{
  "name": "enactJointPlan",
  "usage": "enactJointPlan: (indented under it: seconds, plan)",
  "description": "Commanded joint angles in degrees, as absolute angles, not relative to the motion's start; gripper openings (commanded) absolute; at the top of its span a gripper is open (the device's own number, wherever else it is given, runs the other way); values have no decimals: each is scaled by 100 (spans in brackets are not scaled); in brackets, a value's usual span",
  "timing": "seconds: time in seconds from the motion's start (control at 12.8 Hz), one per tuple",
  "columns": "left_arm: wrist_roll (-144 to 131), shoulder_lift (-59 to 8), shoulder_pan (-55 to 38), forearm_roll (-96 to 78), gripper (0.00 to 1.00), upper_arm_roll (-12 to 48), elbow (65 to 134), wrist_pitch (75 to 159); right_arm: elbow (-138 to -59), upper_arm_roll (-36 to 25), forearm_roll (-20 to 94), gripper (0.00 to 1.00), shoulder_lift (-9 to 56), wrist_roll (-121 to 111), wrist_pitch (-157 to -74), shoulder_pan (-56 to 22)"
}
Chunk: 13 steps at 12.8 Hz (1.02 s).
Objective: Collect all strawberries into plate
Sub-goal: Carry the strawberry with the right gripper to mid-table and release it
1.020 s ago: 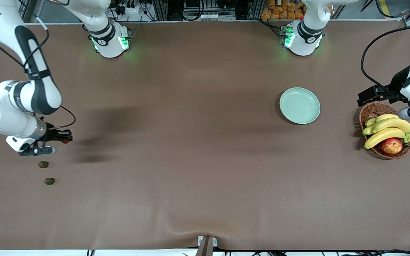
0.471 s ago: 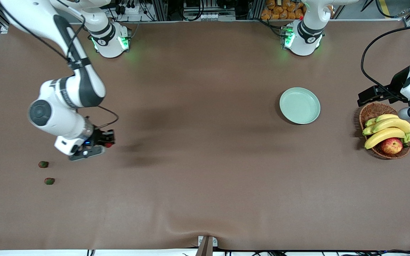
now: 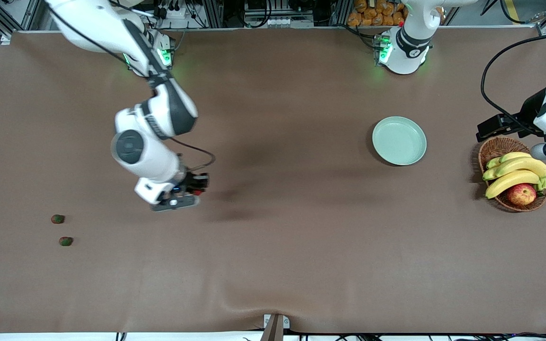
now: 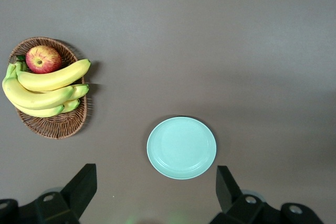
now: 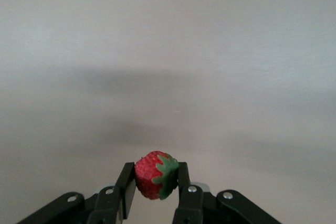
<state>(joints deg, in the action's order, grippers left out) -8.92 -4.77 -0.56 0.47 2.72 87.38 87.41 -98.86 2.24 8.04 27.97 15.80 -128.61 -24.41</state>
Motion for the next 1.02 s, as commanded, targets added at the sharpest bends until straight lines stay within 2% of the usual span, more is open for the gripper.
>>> enactJointPlan:
  seconds: [0.0, 0.24, 0.55, 0.78, 0.86, 0.94]
  plan:
    - [-791, -483, -35, 62, 100, 290, 8684, 8701, -9160, 149, 896, 0, 3373, 2510, -12823, -2916]
    - [-791, -483, -35, 27, 100, 290, 8684, 8701, -8712, 149, 861, 0, 3901, 3706, -13120, -3496]
    - [-791, -483, -26, 26, 100, 290, 8684, 8701, -8527, 149, 870, 0, 4516, 4612, -14236, -4042]
    - [-800, -483, -35, -78, 100, 290, 8675, 8701, -8070, 149, 861, 0, 4956, 5236, -14291, -4367]
    - [-800, -483, -35, -96, 100, 290, 8684, 8701, -7981, 141, 844, 2, 5061, 5299, -14291, -4438]
    - [-800, -483, -44, -97, 100, 290, 8684, 8701, -7963, 141, 844, 21, 5089, 5300, -14291, -4447]
